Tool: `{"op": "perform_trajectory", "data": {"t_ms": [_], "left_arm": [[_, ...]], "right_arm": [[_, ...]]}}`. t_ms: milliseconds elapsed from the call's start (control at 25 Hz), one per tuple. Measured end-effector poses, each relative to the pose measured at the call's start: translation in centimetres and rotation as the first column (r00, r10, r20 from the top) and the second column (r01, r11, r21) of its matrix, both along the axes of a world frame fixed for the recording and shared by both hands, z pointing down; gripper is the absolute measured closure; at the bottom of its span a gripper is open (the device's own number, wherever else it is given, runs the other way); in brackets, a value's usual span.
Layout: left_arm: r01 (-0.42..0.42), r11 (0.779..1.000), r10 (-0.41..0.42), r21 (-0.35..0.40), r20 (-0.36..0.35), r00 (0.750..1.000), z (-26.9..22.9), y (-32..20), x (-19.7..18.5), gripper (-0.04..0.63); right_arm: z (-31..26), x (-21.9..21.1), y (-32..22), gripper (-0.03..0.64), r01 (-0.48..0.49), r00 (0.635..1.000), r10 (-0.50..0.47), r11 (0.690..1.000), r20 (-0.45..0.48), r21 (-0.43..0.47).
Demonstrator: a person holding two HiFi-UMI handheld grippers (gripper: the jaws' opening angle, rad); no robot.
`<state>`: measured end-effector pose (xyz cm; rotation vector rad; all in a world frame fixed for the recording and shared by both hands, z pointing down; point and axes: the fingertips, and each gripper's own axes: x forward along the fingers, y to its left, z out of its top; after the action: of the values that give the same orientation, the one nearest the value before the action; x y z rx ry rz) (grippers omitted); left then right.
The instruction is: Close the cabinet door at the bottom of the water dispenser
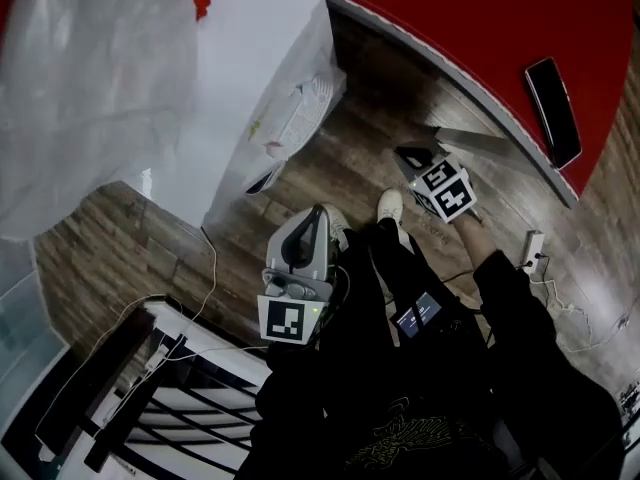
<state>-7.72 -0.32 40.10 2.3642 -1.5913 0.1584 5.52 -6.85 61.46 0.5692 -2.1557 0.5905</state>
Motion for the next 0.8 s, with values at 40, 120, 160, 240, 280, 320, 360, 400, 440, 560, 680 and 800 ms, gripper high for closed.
{"op": "perform_trajectory", "data": {"t_ms": [40, 120, 160, 240, 280, 320, 360, 400, 440, 560, 680, 800], "left_arm": [[-0.009, 1.0, 0.009, 0.003, 0.012, 1.0, -1.5, 0.5, 0.3, 0.586], [-0.007, 1.0, 0.006, 0.012, 0.039, 0.999, -4.2, 0.7, 0.6, 0.586], [0.006, 1.0, -0.007, 0.016, 0.055, 0.998, -5.2, 0.6, 0.4, 0.588], [0.051, 0.999, -0.052, 0.015, 0.098, 0.994, -6.8, 0.2, -0.5, 0.588], [0.081, 0.997, -0.082, 0.013, 0.122, 0.989, -7.5, 0.2, -1.2, 0.588], [0.111, 0.994, -0.112, 0.011, 0.141, 0.984, -8.3, 0.4, -1.9, 0.588], [0.137, 0.99, -0.138, 0.012, 0.152, 0.979, -9.3, 0.7, -2.4, 0.588], [0.154, 0.988, -0.155, 0.017, 0.155, 0.976, -10.6, 1.0, -2.7, 0.588], [0.16, 0.987, -0.163, 0.029, 0.156, 0.974, -12.1, 1.3, -2.9, 0.588], [0.123, 0.989, -0.135, 0.083, 0.149, 0.98, -17.6, 1.7, -2.9, 0.588], [0.096, 0.984, -0.11, 0.147, 0.089, 0.99, -23.2, 2.0, -3.2, 0.588], [0.141, 0.975, -0.16, 0.171, 0.102, 0.982, -25.8, 2.3, -4.1, 0.588]], "right_arm": [[-2.7, 0.1, 1.4, 0.605, -0.018, 0.999, 0.017, 1.0, 0.029, 0.005], [-8.0, 0.1, 2.6, 0.615, -0.061, 0.995, 0.059, 0.998, 0.083, 0.025], [-10.4, 0.1, 2.6, 0.615, -0.078, 0.993, 0.073, 0.996, 0.098, 0.047], [-14.4, 0.1, 2.2, 0.617, -0.107, 0.989, 0.097, 0.99, 0.115, 0.093], [-16.4, 0.0, 1.9, 0.617, -0.128, 0.985, 0.114, 0.985, 0.132, 0.111], [-18.4, -0.1, 1.8, 0.617, -0.154, 0.979, 0.133, 0.979, 0.156, 0.133], [-20.7, -0.1, 1.7, 0.617, -0.18, 0.972, 0.15, 0.97, 0.181, 0.162], [-23.2, -0.1, 1.7, 0.617, -0.205, 0.965, 0.164, 0.959, 0.205, 0.198], [-25.8, -0.1, 1.8, 0.617, -0.23, 0.956, 0.174, 0.943, 0.235, 0.239], [-34.9, -1.2, 2.5, 0.617, -0.302, 0.916, 0.158, 0.877, 0.369, 0.374], [-41.8, -2.6, 4.0, 0.615, -0.306, 0.901, 0.084, 0.818, 0.426, 0.486], [-46.2, -3.4, 5.5, 0.617, -0.317, 0.879, 0.025, 0.775, 0.476, 0.546]]}}
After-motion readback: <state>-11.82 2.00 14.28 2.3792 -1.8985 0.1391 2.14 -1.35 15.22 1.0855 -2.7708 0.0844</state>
